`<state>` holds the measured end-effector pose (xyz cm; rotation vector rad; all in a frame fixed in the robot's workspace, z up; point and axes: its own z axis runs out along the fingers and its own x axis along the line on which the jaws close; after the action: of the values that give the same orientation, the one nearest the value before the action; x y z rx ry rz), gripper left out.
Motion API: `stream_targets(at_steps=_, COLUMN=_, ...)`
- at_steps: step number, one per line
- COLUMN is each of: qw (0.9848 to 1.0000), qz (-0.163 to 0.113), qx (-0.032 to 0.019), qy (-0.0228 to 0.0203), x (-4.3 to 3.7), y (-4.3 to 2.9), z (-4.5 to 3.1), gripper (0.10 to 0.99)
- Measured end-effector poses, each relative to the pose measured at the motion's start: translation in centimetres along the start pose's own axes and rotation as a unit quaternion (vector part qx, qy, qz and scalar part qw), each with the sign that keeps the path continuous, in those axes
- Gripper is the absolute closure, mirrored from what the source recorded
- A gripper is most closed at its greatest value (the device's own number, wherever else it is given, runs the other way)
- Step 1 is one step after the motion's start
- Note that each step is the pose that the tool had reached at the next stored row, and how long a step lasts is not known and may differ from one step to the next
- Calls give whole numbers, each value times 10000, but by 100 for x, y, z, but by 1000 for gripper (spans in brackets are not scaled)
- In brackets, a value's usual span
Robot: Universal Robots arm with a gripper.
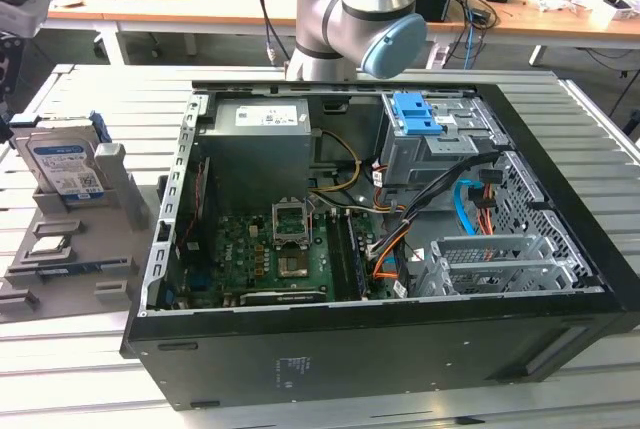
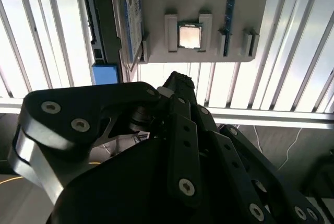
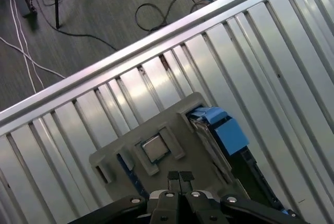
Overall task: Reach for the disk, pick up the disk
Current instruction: 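Pick up the disk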
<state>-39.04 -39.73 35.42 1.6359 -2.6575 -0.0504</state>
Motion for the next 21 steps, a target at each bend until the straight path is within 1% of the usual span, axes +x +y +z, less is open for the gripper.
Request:
stream_targets(at_steps=3, qw=9998, qz=-186, qx=0, qy=7, x=0, y=0, z=0, gripper=980)
stream_targets(at_steps=6, qw=9990, qz=-447, qx=1, qy=17, x=0, y=0, z=0, gripper=980)
stream_targets(at_steps=8, qw=9985, qz=-552, qx=1, qy=21, x=0, y=0, z=0, gripper=980)
stream_targets(at_steps=11, qw=9973, qz=-736, qx=1, qy=28, x=0, y=0, z=0, gripper=980)
stream_targets(at_steps=13, qw=9961, qz=-881, qx=1, qy=33, x=0, y=0, z=0, gripper=980)
stream_targets(at_steps=14, qw=9954, qz=-960, qx=1, qy=36, x=0, y=0, z=0, gripper=980)
stream_targets(at_steps=17, qw=9922, qz=-1247, qx=1, qy=48, x=0, y=0, z=0, gripper=980)
stream_targets(at_steps=18, qw=9914, qz=-1305, qx=1, qy=50, x=0, y=0, z=0, gripper=980)
stream_targets(at_steps=21, qw=9873, qz=-1590, qx=1, qy=61, x=0, y=0, z=0, gripper=980)
